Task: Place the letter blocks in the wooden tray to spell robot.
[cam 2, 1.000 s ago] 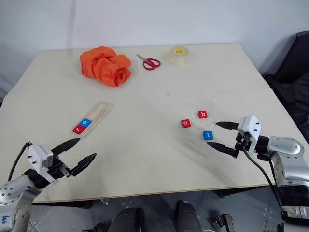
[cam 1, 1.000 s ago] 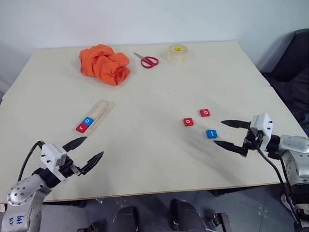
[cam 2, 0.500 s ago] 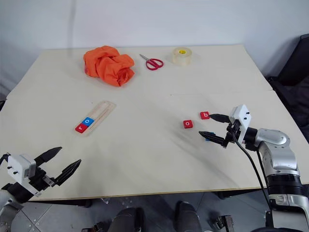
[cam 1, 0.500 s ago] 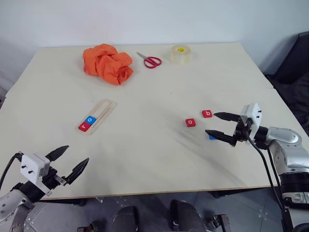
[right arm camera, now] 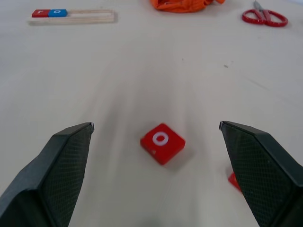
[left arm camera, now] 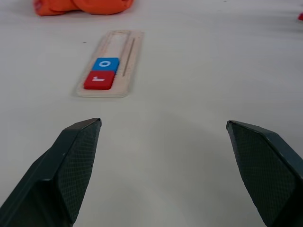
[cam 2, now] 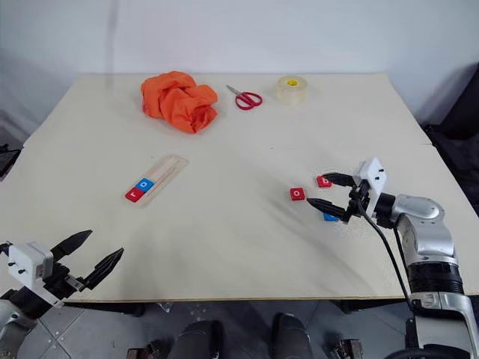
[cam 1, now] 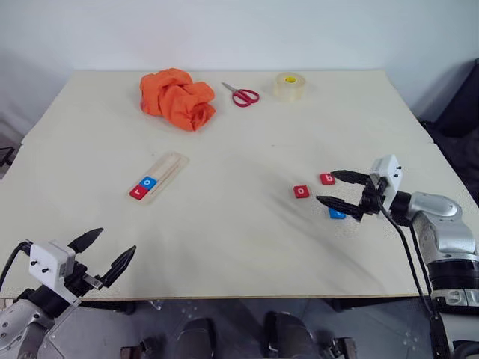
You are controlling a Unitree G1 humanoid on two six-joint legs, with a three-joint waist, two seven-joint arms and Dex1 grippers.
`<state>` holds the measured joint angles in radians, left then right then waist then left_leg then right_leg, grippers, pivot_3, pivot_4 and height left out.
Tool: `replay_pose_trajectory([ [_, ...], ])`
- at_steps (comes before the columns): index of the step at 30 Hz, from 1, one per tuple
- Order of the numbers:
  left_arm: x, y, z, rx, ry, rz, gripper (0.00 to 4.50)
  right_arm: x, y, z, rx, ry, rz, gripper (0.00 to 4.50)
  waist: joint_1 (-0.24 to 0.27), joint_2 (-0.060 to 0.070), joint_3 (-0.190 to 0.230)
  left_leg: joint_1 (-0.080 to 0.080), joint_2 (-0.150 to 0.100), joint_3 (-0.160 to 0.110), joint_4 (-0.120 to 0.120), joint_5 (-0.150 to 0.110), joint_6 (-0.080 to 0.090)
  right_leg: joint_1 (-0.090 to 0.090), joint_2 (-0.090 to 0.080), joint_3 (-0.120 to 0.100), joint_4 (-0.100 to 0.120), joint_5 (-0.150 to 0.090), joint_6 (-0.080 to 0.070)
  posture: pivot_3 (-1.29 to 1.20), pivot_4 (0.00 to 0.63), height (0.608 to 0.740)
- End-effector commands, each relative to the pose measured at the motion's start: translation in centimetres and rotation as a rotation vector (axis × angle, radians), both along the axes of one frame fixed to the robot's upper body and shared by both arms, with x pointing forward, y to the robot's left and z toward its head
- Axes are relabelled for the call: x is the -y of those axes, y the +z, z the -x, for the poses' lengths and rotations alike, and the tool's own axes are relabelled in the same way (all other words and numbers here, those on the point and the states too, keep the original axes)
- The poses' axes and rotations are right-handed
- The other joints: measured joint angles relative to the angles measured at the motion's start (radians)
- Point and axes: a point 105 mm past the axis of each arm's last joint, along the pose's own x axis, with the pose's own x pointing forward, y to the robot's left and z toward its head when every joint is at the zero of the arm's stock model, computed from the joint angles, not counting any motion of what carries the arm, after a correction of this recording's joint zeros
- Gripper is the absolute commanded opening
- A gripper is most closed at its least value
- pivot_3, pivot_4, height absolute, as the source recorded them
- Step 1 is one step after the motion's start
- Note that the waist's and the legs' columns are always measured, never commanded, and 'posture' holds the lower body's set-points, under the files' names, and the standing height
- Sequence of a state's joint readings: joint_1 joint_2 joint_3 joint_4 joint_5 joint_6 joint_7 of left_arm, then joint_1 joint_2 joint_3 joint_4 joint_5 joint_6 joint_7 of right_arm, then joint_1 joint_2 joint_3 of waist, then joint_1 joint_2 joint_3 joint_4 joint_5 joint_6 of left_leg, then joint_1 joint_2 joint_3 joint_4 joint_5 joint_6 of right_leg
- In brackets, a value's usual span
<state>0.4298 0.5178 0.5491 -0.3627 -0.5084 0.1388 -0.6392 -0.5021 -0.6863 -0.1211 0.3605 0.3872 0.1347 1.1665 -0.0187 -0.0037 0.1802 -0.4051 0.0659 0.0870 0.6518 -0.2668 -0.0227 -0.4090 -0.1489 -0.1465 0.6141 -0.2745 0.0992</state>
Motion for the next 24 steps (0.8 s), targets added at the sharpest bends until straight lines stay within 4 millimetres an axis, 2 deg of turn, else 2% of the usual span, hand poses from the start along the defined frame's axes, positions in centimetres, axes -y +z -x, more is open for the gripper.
replay_pose_trajectory([
  [1,-1.1,1.3,-0.3,0.035,0.068,-0.008,4.5,0.5,1.2,0.2,0.047,0.001,-0.015,4.46,0.006,0.0,0.0,0.0,0.0,0.001,0.0,0.0,0.0,-0.001,0.0,0.001,0.001,0.0,-0.001,0.0,0.15,0.74],
  [3,-1.5,1.3,-0.6,0.029,0.082,-0.004,4.5,0.6,1.3,0.3,0.048,0.007,-0.018,4.46,0.01,0.0,0.0,0.001,0.001,0.004,0.0,0.0,0.0,-0.003,0.0,0.004,0.003,0.0,-0.001,0.0,0.15,0.74],
  [6,-2.3,1.6,-2.4,0.028,0.109,-0.017,4.5,0.3,1.6,0.8,0.036,0.05,-0.032,4.46,0.015,0.0,0.0,0.002,0.001,0.007,-0.001,0.0,0.0,-0.005,0.001,0.008,0.004,0.0,-0.001,0.0,0.15,0.74],
  [16,-2.7,2.2,-8.8,-0.072,0.018,-0.039,4.5,-1.0,2.3,1.3,0.047,0.108,-0.043,4.46,0.017,0.0,0.0,0.002,0.001,0.01,-0.001,0.0,-0.001,-0.007,0.002,0.011,0.005,0.0,-0.001,0.0,0.15,0.74],
  [24,-2.6,2.1,-12.8,-0.146,-0.03,-0.052,4.5,-1.5,2.5,1.9,0.044,0.132,-0.042,4.46,0.015,-0.002,0.001,0.002,0.001,0.013,-0.002,0.0,-0.001,-0.009,0.003,0.013,0.006,0.0,-0.001,0.0,0.15,0.74],
])
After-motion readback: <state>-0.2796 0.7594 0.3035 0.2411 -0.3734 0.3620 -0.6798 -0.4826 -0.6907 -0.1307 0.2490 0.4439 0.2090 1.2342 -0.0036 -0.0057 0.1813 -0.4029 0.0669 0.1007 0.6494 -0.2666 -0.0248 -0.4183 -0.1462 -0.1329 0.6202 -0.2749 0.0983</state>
